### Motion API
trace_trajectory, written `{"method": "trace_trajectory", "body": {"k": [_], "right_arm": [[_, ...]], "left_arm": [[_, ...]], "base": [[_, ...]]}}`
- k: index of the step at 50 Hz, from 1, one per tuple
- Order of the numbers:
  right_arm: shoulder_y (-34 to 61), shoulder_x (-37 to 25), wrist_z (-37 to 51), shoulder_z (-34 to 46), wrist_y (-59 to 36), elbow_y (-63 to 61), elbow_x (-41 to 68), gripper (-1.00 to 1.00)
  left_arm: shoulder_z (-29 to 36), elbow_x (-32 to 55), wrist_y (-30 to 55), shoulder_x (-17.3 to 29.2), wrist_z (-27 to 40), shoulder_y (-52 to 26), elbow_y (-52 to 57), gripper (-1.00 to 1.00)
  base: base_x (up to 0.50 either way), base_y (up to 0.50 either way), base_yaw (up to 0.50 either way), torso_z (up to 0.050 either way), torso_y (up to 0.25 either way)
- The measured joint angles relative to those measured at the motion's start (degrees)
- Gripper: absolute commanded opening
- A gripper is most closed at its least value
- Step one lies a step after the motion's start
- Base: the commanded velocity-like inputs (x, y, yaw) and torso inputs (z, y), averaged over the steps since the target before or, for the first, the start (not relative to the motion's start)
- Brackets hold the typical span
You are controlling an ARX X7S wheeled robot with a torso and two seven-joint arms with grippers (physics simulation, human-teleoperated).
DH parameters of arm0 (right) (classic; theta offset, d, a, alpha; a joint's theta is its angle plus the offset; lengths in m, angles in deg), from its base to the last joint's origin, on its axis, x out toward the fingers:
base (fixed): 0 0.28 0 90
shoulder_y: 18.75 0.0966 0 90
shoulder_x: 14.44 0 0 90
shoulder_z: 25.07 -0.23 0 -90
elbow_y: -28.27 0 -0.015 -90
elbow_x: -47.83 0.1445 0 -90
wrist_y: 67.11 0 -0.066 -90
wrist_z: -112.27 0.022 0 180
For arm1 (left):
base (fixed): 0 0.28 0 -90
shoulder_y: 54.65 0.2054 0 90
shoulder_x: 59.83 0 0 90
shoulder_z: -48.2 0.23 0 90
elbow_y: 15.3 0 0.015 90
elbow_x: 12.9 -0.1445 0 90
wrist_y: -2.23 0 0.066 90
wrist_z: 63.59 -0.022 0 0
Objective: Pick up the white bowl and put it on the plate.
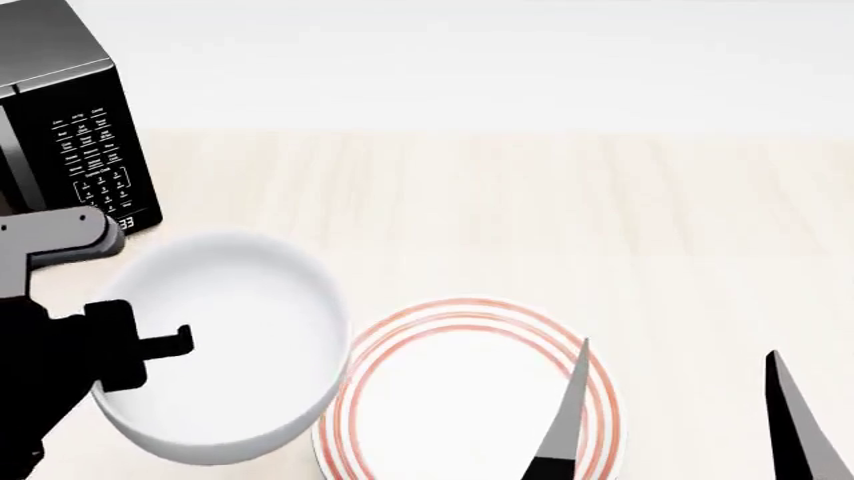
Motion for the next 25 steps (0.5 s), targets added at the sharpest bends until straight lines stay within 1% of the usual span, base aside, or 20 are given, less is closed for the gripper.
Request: {"method": "trace_trajectory", "body": {"k": [14,25], "right_arm": [[0.0,-0.3,0.3,0.2,0.2,0.1,0.2,1.0],[0.0,-0.6,0.6,0.0,0.1,-0.2,0.6,1.0]], "left_arm": [[5.8,0.0,-2.4,0.1,-3.1,1.4,3.0,-1.0],[8.7,-0.2,-4.5,-1.0,-4.0,1.8,3.8,-1.0]], "base": [[0.0,0.0,0.0,0.0,0.0],[0.0,0.0,0.0,0.0,0.001]]}}
